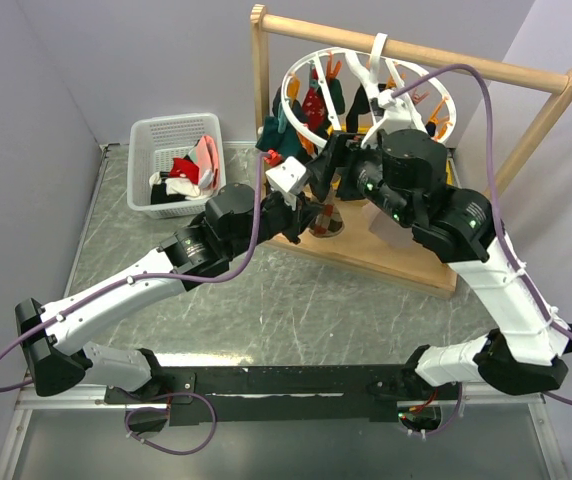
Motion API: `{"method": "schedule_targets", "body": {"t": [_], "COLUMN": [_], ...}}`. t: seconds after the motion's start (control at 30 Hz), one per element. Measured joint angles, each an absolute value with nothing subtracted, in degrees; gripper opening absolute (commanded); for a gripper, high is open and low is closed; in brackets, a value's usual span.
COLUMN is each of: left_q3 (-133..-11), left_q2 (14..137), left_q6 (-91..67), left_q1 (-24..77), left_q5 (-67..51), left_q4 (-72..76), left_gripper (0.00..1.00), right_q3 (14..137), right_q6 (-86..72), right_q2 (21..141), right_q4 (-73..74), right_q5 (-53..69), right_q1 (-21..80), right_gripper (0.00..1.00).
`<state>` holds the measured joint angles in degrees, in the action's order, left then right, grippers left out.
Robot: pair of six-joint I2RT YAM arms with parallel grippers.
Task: Remove the socks clipped to the hanger
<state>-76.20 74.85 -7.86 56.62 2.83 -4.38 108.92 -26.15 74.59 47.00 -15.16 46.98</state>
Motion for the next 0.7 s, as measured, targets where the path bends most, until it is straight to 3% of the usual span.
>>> {"method": "schedule_targets", "body": {"t": [0.7], "left_q3": [-76.20], "left_q2": [74.81], "left_q6": [-7.84], "left_q1": [57.65], "left_q5": [2.26], "left_q4": [-2.76], "left_gripper": [0.01], "right_q3": [105.93], "right_q6": [-26.09], "right_q2": [76.16], "right_q4": [44.95], "right_q5": [-29.65], "right_q1": [50.46], "right_gripper": [0.70]}}
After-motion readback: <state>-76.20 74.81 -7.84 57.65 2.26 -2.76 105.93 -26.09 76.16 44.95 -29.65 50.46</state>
